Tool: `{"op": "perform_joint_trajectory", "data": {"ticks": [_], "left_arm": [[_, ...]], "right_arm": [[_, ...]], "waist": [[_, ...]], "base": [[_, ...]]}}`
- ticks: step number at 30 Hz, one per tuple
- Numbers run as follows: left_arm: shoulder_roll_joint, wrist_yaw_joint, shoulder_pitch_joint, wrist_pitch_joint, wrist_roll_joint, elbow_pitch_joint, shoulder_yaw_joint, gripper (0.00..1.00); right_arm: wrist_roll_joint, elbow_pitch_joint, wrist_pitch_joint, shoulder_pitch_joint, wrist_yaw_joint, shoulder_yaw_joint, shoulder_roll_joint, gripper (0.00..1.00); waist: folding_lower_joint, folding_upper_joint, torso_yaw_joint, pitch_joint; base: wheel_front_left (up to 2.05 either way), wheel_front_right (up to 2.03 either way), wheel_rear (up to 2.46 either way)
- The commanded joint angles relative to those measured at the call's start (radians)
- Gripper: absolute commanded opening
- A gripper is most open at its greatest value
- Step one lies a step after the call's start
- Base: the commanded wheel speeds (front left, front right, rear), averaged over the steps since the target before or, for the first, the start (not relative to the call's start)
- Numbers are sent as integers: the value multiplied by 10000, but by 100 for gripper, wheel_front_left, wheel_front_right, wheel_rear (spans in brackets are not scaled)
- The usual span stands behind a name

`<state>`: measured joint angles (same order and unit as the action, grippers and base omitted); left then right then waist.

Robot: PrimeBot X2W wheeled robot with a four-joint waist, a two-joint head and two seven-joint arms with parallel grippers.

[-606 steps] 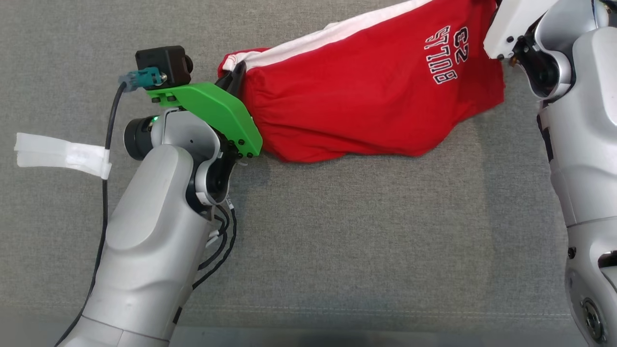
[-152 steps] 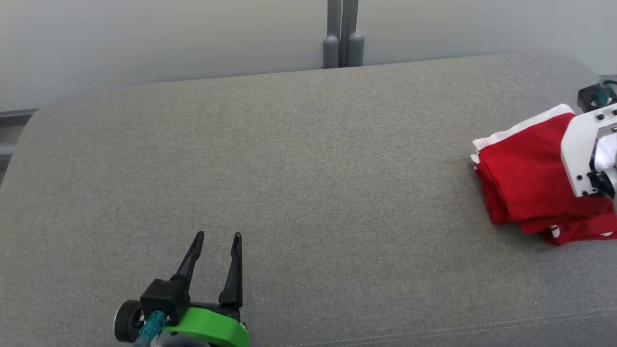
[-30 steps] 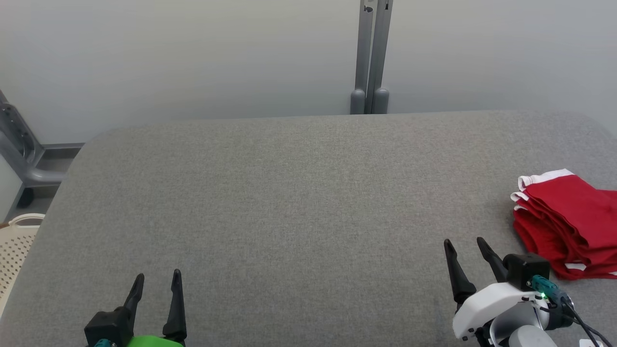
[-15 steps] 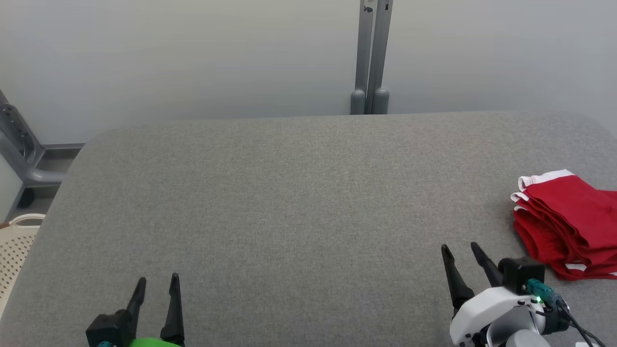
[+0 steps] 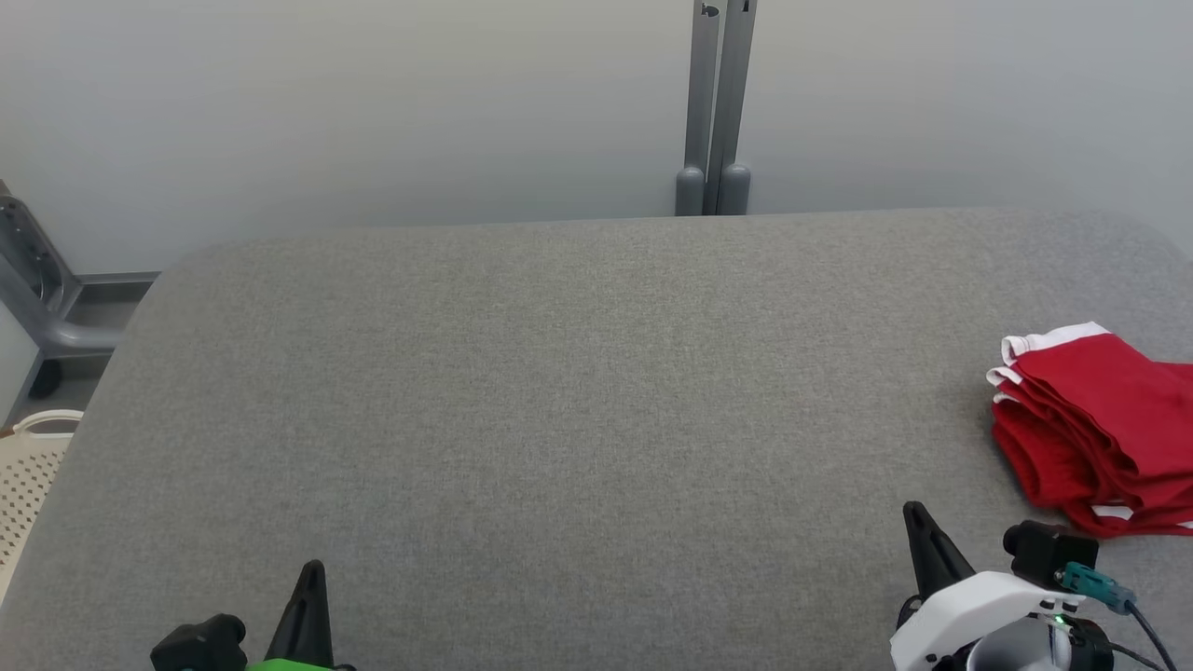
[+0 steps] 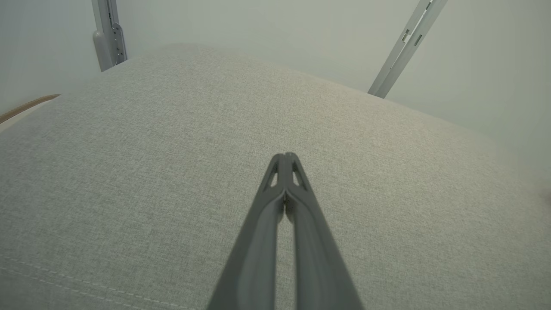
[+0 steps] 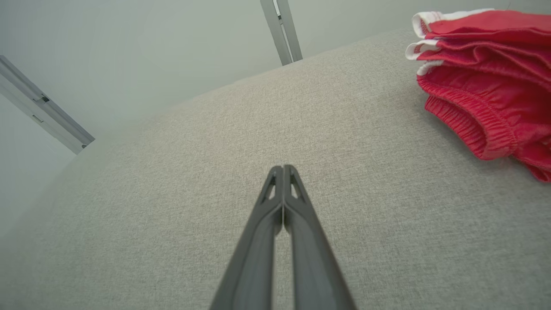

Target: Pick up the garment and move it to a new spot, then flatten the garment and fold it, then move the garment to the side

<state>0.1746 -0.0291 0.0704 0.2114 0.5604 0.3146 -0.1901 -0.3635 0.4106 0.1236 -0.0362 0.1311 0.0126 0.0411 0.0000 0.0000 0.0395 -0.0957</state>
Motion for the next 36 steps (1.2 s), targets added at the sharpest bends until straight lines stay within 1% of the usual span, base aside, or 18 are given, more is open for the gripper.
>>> {"op": "perform_joint_trajectory", "data": {"ticks": [1, 3, 10, 14, 27, 36], "left_arm": [[-10, 102, -413, -132, 505, -172, 161, 0], [-28, 126, -440, -176, 656, -177, 184, 0], [-151, 274, -629, -455, 1661, -203, 336, 0], [-240, 396, -770, -683, 2468, -220, 467, 0], [-453, 650, -1086, -1157, 4149, -257, 733, 0], [-559, 788, -1255, -1428, 5092, -276, 880, 0]], "right_arm": [[-619, -331, -91, -93, 0, -124, 28, 0], [-799, -377, -121, -77, -1, -153, 29, 0], [-1996, -671, -342, 14, -1, -352, 37, 0], [-2952, -890, -529, 80, -1, -528, 44, 0], [-4943, -1334, -935, 187, -1, -904, 60, 0], [-6075, -1580, -1164, 257, -1, -1123, 68, 0]], "waist": [[0, 0, -9, 21], [0, 0, -12, 30], [0, 0, -36, 90], [0, 0, -57, 141], [0, 0, -105, 261], [0, 0, -136, 338]], "base": [[0, 0, 0], [0, 0, 0], [0, 0, 0], [0, 0, 0], [0, 0, 0], [0, 0, 0]]}}
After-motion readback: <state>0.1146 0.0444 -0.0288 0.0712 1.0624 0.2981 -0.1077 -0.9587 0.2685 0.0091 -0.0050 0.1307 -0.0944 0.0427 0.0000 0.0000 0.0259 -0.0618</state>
